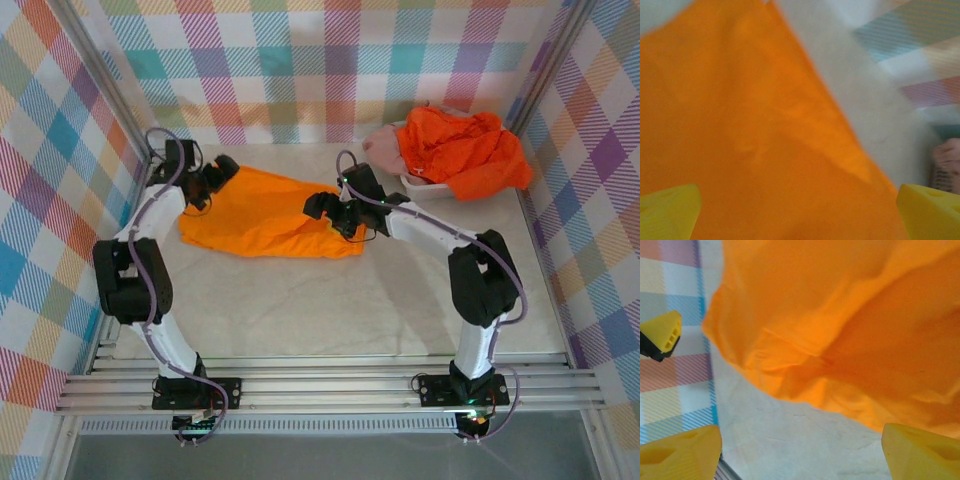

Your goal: Fold and stack the shorts

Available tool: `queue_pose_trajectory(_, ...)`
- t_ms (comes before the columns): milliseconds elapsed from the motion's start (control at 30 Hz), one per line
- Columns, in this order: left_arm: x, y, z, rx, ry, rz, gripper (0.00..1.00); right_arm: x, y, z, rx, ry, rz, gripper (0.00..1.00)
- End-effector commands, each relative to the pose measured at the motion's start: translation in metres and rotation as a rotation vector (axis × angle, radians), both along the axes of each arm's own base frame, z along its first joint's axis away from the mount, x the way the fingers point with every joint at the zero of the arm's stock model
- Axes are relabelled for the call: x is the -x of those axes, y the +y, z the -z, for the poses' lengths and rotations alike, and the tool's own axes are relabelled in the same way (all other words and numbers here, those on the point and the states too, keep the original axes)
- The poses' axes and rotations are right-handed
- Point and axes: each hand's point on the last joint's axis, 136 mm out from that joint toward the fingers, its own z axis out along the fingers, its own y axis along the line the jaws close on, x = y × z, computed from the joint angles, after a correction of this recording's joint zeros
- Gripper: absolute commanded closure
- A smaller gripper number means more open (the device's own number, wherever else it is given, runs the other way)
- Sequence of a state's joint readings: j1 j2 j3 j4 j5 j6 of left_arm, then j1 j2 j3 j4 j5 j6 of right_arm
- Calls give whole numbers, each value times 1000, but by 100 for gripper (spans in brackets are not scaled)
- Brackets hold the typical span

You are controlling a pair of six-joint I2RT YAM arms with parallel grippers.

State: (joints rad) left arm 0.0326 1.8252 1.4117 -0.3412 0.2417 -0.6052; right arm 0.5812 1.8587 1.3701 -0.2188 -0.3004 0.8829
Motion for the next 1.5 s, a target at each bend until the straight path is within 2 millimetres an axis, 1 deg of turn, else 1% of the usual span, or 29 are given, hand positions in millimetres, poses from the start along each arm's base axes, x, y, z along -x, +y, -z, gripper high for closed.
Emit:
queue_pose_trajectory(0, -1, -7, 28, 35, 9, -8, 0, 7, -10, 32, 32, 61, 8, 17)
queue_pose_trajectory(100, 6, -4, 58, 28, 61, -24, 0, 12, -20, 56, 72, 99, 9, 17)
queue_pose_trajectory(200, 19, -3, 83, 23, 109, -31, 0, 17, -30, 69, 96, 125, 8, 17)
queue_pose_trajectory(233, 24, -2, 88, 17, 124, -35, 0, 20, -33, 72, 107, 132, 6, 17)
queue_pose_trajectory(333, 47, 5, 101, -9, 163, -66, 0, 28, -50, 79, 140, 147, 5, 17)
queue_pose_trajectory(433, 79, 11, 111, -34, 218, -110, 0, 42, -65, 83, 134, 172, -1, 17)
queue_pose_trajectory(533, 113, 7, 121, -17, 246, -122, 0, 64, -71, 82, 107, 191, -43, 17)
queue_pose_trajectory(567, 125, 4, 125, -10, 256, -121, 0, 73, -70, 79, 83, 195, -69, 17)
queue_pose_trajectory(600, 135, -1, 125, 4, 248, -113, 0, 82, -68, 73, 45, 187, -99, 17)
queue_pose_trajectory(633, 141, -4, 122, 12, 235, -107, 0, 89, -66, 67, 17, 180, -116, 16)
queue_pose_trajectory(667, 148, -7, 119, 18, 222, -97, 0, 95, -65, 57, -15, 161, -134, 16)
queue_pose_trajectory(700, 153, -9, 112, 19, 210, -86, 0, 100, -63, 44, -36, 131, -156, 15)
queue_pose_trajectory(767, 155, -12, 89, 23, 160, -66, 0, 102, -60, 15, -51, 50, -200, 12)
queue_pose_trajectory(833, 152, -16, 60, 34, 94, -47, 0, 96, -57, -16, -49, -38, -228, 4)
queue_pose_trajectory(867, 150, -18, 45, 41, 58, -36, 0, 90, -54, -31, -49, -84, -240, 0)
queue_pose_trajectory(900, 147, -21, 30, 48, 25, -26, 0, 81, -51, -44, -47, -132, -244, 1)
queue_pose_trajectory(933, 145, -24, 18, 58, -5, -13, 0, 71, -48, -52, -40, -171, -241, 0)
queue_pose_trajectory(1000, 140, -32, -1, 84, -59, 8, 0, 44, -40, -64, -20, -220, -233, 1)
queue_pose_trajectory(1067, 136, -39, -8, 115, -88, 21, 0, 19, -24, -71, -31, -237, -254, 0)
queue_pose_trajectory(1133, 134, -45, -6, 130, -98, 35, 0, -5, -8, -70, -48, -220, -264, 1)
queue_pose_trajectory(1167, 134, -48, -1, 136, -92, 37, 0, -15, 0, -65, -57, -204, -267, 1)
queue_pose_trajectory(1200, 133, -49, 5, 137, -88, 41, 0, -26, 8, -62, -69, -190, -268, 0)
queue_pose_trajectory(1267, 135, -49, 21, 132, -59, 34, 0, -44, 15, -47, -75, -159, -262, 1)
queue_pose_trajectory(1333, 139, -48, 39, 128, -32, 27, 0, -58, 17, -30, -68, -126, -246, 1)
queue_pose_trajectory(1400, 145, -48, 56, 128, -5, 21, 0, -71, 14, -11, -65, -95, -223, 1)
queue_pose_trajectory(1467, 152, -45, 71, 112, 26, 9, 0, -79, 12, 2, -63, -79, -211, 0)
